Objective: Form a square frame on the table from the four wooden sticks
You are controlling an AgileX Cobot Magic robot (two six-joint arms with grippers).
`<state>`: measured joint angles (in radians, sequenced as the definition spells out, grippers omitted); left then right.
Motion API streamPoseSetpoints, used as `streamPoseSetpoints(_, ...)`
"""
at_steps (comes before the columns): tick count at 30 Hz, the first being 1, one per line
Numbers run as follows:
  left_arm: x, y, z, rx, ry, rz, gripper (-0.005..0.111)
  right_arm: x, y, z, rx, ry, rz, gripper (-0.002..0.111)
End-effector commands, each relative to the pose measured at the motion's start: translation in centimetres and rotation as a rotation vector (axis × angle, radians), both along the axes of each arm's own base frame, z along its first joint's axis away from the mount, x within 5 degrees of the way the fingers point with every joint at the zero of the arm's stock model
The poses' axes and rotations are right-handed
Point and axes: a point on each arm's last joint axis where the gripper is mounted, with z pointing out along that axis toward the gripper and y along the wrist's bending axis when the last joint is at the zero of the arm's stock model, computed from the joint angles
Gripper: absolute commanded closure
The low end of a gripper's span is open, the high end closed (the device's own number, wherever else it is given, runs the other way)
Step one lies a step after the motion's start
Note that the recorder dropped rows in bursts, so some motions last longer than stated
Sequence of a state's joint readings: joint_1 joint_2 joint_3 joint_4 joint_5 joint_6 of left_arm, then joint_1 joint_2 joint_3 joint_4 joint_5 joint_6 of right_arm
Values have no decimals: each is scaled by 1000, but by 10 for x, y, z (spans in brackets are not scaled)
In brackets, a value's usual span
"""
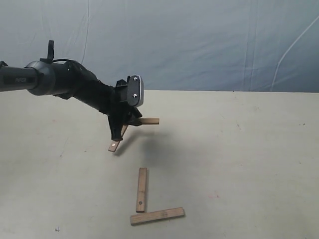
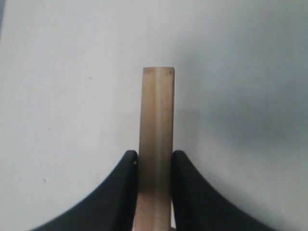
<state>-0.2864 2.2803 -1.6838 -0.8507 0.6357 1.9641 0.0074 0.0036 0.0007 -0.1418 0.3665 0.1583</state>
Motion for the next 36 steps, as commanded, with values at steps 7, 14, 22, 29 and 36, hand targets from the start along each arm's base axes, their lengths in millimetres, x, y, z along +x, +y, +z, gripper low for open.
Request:
streamPoseSetpoints(7, 19, -6, 28, -258, 136, 382, 107, 0, 0, 1, -5, -13, 6, 109)
streamPoseSetpoints(14, 8, -13, 23, -176, 145, 225, 107, 0, 0, 1, -5, -13, 6, 109)
streamPoseSetpoints(22, -16, -37, 13, 2, 7, -260, 107, 0, 0, 1, -5, -13, 6, 109)
streamPoseSetpoints(29, -30, -47, -22, 156, 40, -463, 107, 0, 0, 1, -5, -13, 6, 109)
streamPoseSetpoints(36, -32, -48, -25, 199, 28, -494, 100, 0, 0, 1, -5, -13, 6, 109)
